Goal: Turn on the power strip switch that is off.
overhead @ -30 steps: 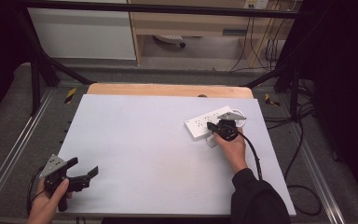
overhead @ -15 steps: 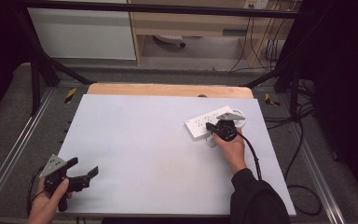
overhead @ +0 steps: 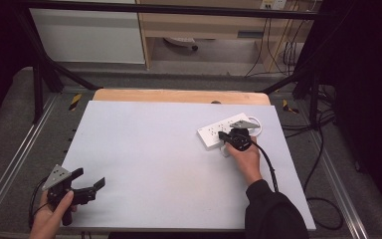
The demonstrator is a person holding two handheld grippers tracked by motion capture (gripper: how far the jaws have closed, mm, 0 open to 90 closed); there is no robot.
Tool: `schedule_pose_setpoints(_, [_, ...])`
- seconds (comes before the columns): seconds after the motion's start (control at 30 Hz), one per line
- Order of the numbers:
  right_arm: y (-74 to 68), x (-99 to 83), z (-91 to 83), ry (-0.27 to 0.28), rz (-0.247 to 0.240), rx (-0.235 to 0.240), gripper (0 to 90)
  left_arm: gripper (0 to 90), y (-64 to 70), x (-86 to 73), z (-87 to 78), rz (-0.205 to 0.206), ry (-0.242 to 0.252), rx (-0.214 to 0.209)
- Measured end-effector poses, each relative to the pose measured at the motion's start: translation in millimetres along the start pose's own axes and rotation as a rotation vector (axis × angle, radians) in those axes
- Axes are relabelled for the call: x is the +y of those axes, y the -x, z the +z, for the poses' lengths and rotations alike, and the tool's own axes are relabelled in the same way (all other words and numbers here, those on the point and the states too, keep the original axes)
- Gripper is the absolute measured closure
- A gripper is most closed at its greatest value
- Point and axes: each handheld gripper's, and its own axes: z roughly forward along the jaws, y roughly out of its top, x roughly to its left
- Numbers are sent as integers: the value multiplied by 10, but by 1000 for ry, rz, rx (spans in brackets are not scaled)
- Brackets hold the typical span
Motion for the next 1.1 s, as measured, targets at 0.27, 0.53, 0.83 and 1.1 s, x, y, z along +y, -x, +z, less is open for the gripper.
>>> schedule_pose_setpoints(0.27, [-29, 4, 11, -7, -1, 4, 900, 61, 3, 0, 0, -1, 0, -2])
schedule_pose_setpoints(0.53, [-30, 12, 11, -14, -14, -4, 900, 61, 5, 0, 1, 1, 0, -3])
schedule_pose_setpoints(0.83, [-23, 12, 9, -16, 4, 0, 900, 61, 8, 0, 1, 0, 0, -4])
schedule_pose_setpoints(1.1, [-6, 15, 13, -18, 42, 9, 900, 61, 6, 0, 0, 1, 1, -3])
